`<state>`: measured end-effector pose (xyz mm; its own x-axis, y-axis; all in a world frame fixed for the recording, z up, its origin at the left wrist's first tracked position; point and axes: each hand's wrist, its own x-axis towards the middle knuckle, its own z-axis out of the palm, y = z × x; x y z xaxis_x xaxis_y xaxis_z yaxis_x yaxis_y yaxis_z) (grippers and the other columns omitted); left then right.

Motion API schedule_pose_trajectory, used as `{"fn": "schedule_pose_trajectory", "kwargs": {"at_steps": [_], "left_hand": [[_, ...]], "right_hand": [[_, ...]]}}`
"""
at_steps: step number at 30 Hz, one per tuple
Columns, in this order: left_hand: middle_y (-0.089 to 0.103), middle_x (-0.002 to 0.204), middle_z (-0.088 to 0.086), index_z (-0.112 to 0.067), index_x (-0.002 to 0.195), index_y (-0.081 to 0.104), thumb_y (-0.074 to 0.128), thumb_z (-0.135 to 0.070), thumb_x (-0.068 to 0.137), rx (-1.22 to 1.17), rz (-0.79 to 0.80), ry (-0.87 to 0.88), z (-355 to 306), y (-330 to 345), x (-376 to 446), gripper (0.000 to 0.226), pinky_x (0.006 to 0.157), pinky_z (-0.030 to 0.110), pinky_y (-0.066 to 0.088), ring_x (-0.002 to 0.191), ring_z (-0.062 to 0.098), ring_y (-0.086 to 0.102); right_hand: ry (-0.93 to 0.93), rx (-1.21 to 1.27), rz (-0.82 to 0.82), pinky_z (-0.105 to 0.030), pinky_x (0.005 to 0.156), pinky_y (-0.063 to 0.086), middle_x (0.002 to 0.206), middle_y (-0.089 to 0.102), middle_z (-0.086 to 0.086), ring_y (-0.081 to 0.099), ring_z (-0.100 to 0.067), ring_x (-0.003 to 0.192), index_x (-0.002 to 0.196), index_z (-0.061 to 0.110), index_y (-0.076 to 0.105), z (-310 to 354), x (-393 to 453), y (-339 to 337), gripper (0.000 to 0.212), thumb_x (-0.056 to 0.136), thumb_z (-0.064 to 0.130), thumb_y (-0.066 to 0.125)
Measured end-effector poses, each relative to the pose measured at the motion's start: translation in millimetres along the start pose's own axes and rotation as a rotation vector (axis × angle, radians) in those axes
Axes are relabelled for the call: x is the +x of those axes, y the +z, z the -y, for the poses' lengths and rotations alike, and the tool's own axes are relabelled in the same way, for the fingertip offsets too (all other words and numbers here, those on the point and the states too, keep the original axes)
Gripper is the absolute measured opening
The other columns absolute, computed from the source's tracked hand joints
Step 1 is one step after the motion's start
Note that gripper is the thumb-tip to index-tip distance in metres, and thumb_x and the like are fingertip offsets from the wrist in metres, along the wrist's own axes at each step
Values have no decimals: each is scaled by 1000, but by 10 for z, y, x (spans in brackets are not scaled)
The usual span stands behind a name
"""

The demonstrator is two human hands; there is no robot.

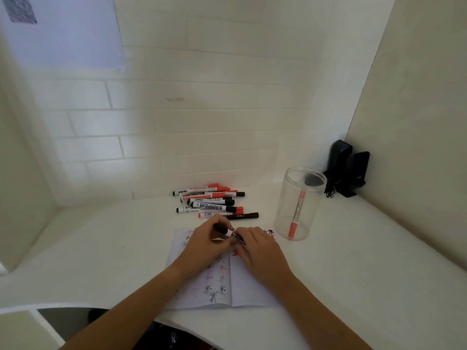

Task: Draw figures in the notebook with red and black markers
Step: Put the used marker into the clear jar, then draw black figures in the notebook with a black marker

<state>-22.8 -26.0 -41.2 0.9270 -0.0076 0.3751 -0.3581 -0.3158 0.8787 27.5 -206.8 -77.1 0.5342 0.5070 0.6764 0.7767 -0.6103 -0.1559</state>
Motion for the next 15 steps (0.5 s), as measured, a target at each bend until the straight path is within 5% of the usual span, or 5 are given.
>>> {"fn": "schedule_pose_trajectory", "kwargs": {"at_steps": [3,7,11,15], "left_hand": [[68,102,-8,-25,117,63,75,-16,90,38,-37,6,89,-57,55,31,86,24,56,99,15,68],[67,101,-18,-26,109,67,62,-30,98,450,38,207,234,-79,63,13,83,12,45,96,-2,60],[63,111,-10,-22,120,61,38,-42,106,554,145,262,332,-57,19,34,89,19,43,101,3,55],[60,96,-8,-21,107,59,28,-48,107,629,155,288,337,-29,18,41,78,36,47,86,9,52]], "right_hand": [[20,-70,-12,-27,64,53,91,69,2,61,-15,80,107,15,68,-18,-7,-3,24,100,29,50],[78,-65,20,-29,65,48,89,59,1,54,-16,79,100,15,62,-16,-5,-10,14,92,20,51],[20,-85,43,-28,66,44,87,58,3,52,-14,76,105,17,64,18,-11,-5,18,97,27,51],[-32,-173,45,-24,57,46,85,63,6,61,-13,70,106,21,67,-12,-27,48,24,100,36,50]]}}
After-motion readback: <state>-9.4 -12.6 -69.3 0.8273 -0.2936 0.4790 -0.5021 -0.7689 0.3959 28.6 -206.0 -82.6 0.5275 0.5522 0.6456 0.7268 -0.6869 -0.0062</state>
